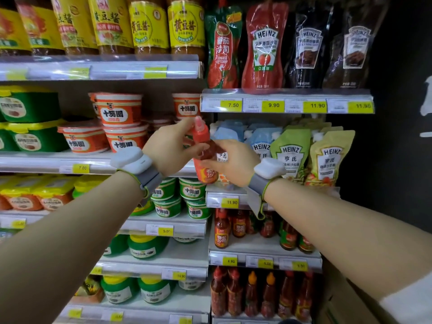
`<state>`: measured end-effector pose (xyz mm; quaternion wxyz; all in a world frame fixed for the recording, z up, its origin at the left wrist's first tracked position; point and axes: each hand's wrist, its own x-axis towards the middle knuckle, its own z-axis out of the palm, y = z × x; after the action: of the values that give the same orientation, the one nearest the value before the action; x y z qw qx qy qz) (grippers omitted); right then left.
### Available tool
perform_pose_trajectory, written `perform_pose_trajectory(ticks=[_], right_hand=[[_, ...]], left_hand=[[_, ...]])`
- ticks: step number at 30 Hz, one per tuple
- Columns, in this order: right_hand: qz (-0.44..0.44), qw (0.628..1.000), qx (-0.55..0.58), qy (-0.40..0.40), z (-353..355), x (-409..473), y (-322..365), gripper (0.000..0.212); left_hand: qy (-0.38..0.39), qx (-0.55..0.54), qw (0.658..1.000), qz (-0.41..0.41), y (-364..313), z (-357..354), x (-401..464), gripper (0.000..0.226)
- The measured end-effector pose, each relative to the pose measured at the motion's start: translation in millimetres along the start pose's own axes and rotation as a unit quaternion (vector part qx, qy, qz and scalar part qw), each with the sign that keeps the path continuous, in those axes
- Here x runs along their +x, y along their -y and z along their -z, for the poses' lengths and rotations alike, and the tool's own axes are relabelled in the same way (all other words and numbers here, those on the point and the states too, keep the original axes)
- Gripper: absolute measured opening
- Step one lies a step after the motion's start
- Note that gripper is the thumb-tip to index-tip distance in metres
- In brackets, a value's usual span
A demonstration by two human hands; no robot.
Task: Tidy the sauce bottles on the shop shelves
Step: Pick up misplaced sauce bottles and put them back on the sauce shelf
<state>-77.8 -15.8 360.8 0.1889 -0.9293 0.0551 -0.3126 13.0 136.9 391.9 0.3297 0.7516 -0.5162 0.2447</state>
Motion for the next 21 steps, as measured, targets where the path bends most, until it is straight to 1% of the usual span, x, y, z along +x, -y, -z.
perform_pose_trajectory(ticks=[3,5,10,13,14,15,18,19,21], right_hand=[[-0.019,0.999,0.034,0.031,-3.8,-14.2,-12.1,0.042],[-0.039,0.997,0.061,0.036,-8.2,-20.3,-18.6,0.043],[-0.105,0.985,0.132,0.047,-18.9,-34.9,-34.0,0.039],[-0.139,0.970,0.189,0.062,-22.7,-43.2,-46.0,0.029],[-0.145,0.965,0.205,0.073,-23.9,-45.3,-50.5,0.030],[-0.153,0.960,0.219,0.086,-25.1,-47.8,-56.0,0.036],[-0.173,0.942,0.258,0.125,-31.1,-56.0,-70.2,0.064],[-0.174,0.937,0.267,0.139,-33.7,-58.7,-74.6,0.067],[-0.170,0.938,0.254,0.165,-38.5,-61.9,-79.4,0.066]], left_hand=[[0.035,0.000,0.999,0.007,-1.6,-13.5,-3.3,0.044],[0.045,-0.012,0.999,0.020,-2.4,-21.2,-5.7,0.045],[0.057,-0.067,0.992,0.085,-5.7,-40.7,-10.6,0.044],[0.080,-0.109,0.983,0.121,-5.5,-52.6,-13.8,0.044],[0.089,-0.123,0.980,0.132,-5.5,-55.8,-14.8,0.045],[0.097,-0.134,0.976,0.140,-5.5,-59.4,-15.6,0.045],[0.114,-0.176,0.967,0.145,-4.3,-69.8,-18.1,0.041],[0.121,-0.188,0.964,0.147,-4.4,-73.3,-18.4,0.040],[0.129,-0.212,0.956,0.154,-4.9,-78.3,-19.6,0.039]])
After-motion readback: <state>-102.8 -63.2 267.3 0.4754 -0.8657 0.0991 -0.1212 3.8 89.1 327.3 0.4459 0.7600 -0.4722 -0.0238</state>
